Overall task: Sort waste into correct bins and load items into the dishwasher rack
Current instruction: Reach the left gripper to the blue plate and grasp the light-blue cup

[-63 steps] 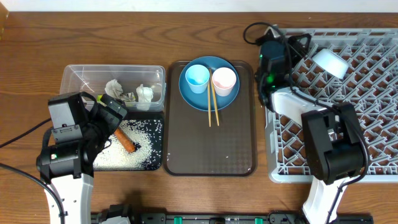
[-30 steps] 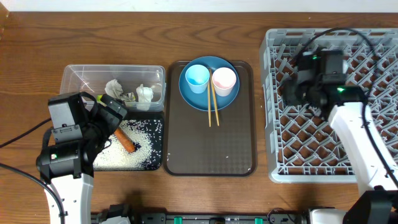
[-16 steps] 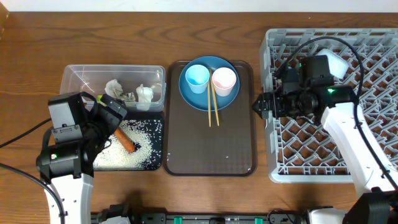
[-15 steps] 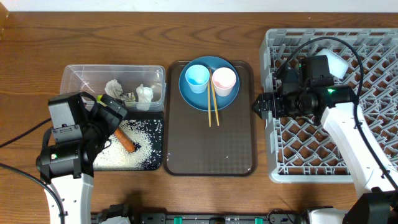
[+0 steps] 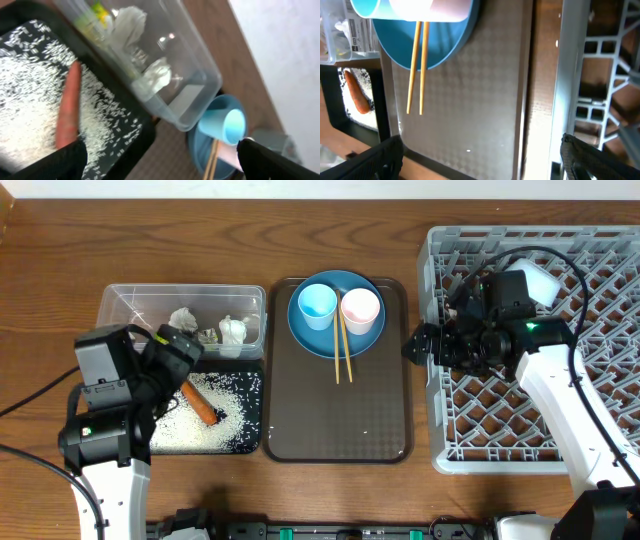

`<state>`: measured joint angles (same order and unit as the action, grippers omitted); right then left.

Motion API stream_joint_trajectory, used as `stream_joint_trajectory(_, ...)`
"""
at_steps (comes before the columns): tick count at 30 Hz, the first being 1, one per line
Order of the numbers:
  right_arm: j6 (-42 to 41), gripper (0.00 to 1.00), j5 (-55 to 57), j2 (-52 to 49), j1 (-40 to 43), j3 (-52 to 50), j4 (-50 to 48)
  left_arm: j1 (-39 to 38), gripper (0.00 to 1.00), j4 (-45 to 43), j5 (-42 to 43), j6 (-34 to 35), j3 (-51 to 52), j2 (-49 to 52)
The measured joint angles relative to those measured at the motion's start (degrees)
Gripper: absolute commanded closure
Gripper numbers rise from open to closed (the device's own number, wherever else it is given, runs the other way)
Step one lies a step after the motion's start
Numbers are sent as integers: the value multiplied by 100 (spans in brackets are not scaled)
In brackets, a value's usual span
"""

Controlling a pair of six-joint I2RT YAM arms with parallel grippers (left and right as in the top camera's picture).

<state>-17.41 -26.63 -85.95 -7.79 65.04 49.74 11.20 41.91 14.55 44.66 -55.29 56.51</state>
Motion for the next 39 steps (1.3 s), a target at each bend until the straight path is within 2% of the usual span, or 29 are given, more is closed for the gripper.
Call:
stream_joint_trajectory(6, 7, 1, -42, 0, 0, 0, 87, -136, 2, -144, 787, 48, 0, 7)
stream_joint_trajectory(13, 133, 1, -46, 0, 15, 0, 149, -1250, 2, 92, 859, -144, -227, 492)
stream_joint_trajectory(21, 232, 1, 184, 0, 293, -2, 297, -2352, 2, 1600, -68, -885, -2470, 2199)
stream_joint_trajectory(24, 328, 1, 258, 0, 407, -2, 382, -2555, 2, 1871, -319, -1121, -3329, 2887)
stream_joint_trajectory(27, 433, 1, 315, 9, 483, -2, 444, -2664, 0, 1742, -444, -1235, -3646, 3342)
stream_joint_trajectory(28, 457, 1, 334, 13, 483, -2, 479, -2680, 12, 1657, -459, -1261, -3670, 3469)
stream_joint_trajectory(29, 476, 1, 354, 20, 481, -2, 520, -2697, 16, 1585, -490, -1329, -3670, 3652)
stream_joint_trajectory(32, 522, 1, 437, 20, 483, -2, 595, -2708, 20, 1574, -522, -1325, -3670, 3901)
stream_joint_trajectory(37, 579, 1, 669, 20, 483, -2, 647, -2802, 40, 1008, -581, -1228, -3661, 4183)
stream_joint_trajectory(39, 590, 1, 726, 20, 483, -2, 658, -2876, 43, 741, -592, -1209, -3661, 4264)
